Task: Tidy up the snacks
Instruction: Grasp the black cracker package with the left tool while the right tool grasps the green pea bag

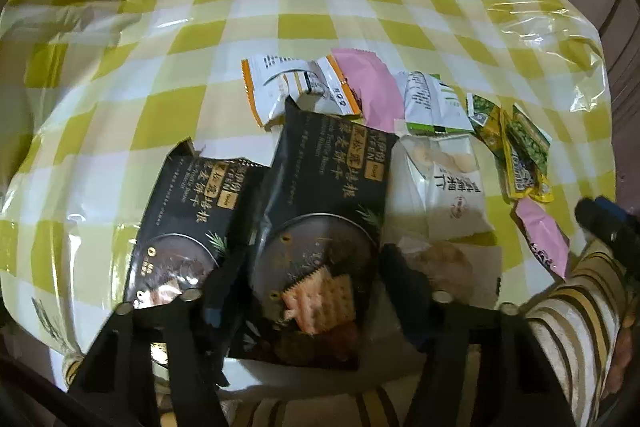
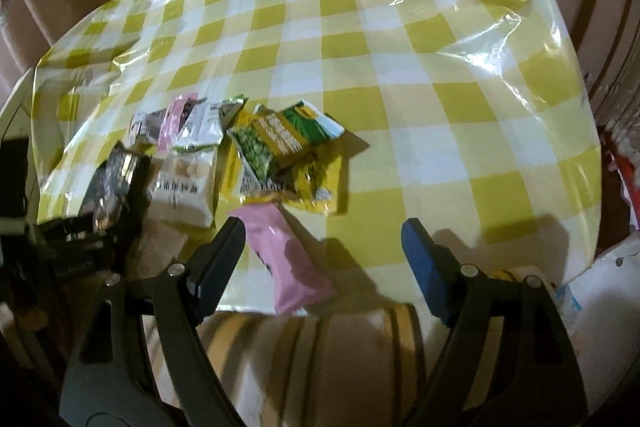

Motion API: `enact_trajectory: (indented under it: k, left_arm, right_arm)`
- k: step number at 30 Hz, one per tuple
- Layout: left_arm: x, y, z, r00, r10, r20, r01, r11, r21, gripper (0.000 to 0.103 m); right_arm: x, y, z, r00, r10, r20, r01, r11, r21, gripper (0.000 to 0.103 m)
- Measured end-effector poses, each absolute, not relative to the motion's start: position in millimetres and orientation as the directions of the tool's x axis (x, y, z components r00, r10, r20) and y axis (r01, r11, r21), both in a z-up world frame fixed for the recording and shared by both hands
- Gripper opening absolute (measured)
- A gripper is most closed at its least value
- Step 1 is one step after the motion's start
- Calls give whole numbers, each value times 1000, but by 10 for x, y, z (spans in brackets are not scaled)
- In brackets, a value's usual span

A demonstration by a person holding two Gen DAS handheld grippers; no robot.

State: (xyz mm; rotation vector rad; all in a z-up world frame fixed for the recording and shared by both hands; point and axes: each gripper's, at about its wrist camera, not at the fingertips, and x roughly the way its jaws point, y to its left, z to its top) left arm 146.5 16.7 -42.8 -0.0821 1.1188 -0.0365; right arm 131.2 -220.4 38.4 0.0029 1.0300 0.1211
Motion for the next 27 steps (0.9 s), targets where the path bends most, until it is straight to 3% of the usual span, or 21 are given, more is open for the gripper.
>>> enact_trajectory:
  k: [3, 14, 21, 23, 25, 27]
  left_arm:
    - [1439, 146, -423, 449, -72, -890, -2, 997, -82, 53]
    - [1400, 195, -419, 479, -117, -870, -3, 991, -135, 52]
    - [1393, 220, -421, 486, -139, -863, 1, 987, -158, 52]
    - [1389, 227, -422, 488, -145, -861, 0, 986, -166, 52]
    - [1386, 231, -422, 490, -151, -859, 1, 985, -172, 52]
    - [1382, 230, -417, 492, -154, -857, 1, 984, -176, 52]
  right_arm:
    - [1442, -2125, 376, 512, 110, -852, -97, 993, 70, 86]
    - [1844, -2051, 303, 530, 119, -839, 33, 986, 161, 86]
    - [2052, -1979, 220, 516, 76, -853, 94, 985, 145, 86]
    - [2100, -1957, 172, 495, 67, -866, 97, 987, 132, 81]
    - [2103, -1965, 127, 479, 73, -875, 97, 986, 135, 60]
    - [2102, -1992, 81, 463, 89, -882, 98, 984, 150, 52]
